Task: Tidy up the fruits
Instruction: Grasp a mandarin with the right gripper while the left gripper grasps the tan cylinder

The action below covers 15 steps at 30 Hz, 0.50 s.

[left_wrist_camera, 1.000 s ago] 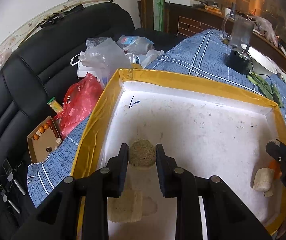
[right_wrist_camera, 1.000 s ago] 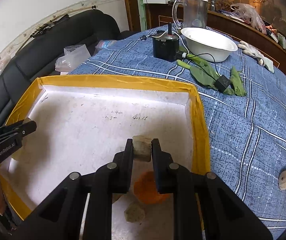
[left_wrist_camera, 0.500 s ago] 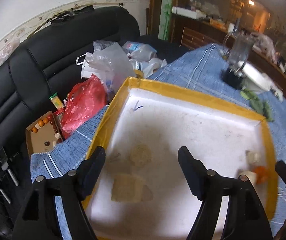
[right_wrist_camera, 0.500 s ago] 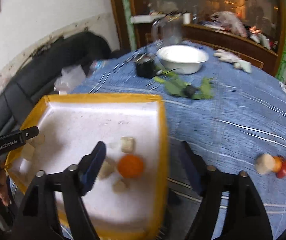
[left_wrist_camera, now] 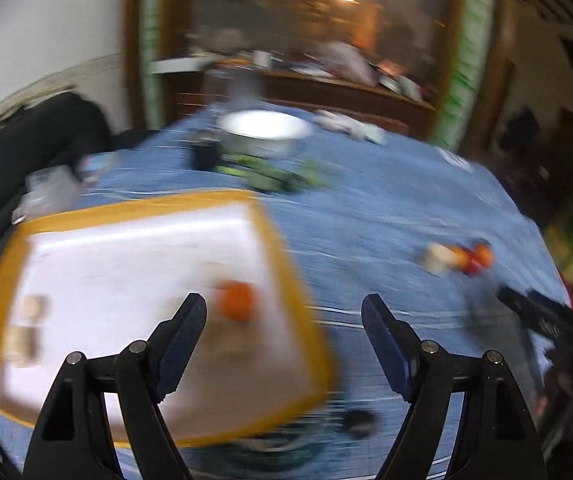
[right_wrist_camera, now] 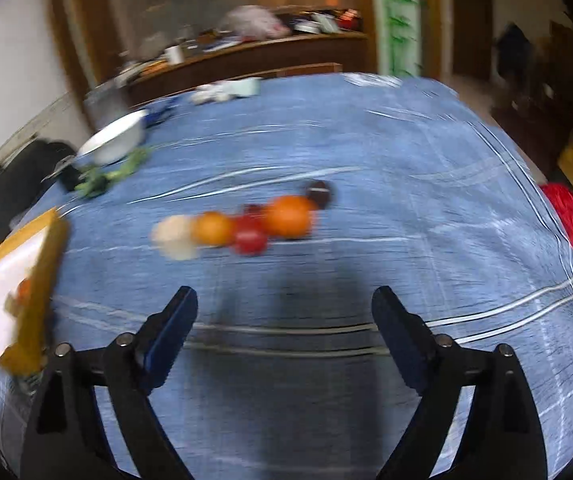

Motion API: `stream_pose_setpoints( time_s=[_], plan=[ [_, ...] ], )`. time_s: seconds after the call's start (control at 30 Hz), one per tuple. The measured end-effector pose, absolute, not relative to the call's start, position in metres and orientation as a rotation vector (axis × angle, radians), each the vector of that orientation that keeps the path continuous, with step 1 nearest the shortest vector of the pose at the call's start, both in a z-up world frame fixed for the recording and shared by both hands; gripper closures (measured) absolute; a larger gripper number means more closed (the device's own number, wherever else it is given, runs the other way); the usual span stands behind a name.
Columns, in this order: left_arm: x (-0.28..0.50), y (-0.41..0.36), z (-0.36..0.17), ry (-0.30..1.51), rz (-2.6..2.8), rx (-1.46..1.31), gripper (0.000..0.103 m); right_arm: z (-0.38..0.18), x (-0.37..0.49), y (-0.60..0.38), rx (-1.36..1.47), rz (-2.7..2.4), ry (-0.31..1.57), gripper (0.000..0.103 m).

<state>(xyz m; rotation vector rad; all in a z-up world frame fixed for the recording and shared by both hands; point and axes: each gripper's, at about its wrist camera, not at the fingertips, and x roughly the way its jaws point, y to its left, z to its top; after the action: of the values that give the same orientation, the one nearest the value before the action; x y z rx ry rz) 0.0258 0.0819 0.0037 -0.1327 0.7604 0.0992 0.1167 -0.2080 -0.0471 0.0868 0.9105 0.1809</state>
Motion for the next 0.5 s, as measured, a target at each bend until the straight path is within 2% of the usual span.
stream_pose_setpoints(
  time_s=[0.2,0.37,0.4,0.43,0.47,0.5],
  plan=[
    [0.074,0.011,-0.021,0.803,-0.030,-0.047,0.023,-0.056,0.157,-0.225,0.211,0.204,0.939,0.031],
    [0.104,-0.010,-0.035,0.821,-0.056,-0.011,0.023,-0.067,0.186,-0.214,0.273,0.236,0.966,0.041],
    [0.108,-0.011,-0.037,0.825,-0.058,-0.009,0.023,-0.069,0.190,-0.214,0.282,0.240,0.968,0.046],
    [0.113,-0.013,-0.038,0.829,-0.062,-0.007,0.023,-0.070,0.194,-0.213,0.301,0.257,0.974,0.057],
    [0.118,-0.016,-0.040,0.827,-0.071,-0.006,0.023,-0.069,0.196,-0.213,0.309,0.262,0.979,0.060],
    [0.121,-0.021,-0.042,0.821,-0.077,-0.005,0.023,-0.068,0.196,-0.213,0.293,0.250,0.982,0.067]
  ],
)
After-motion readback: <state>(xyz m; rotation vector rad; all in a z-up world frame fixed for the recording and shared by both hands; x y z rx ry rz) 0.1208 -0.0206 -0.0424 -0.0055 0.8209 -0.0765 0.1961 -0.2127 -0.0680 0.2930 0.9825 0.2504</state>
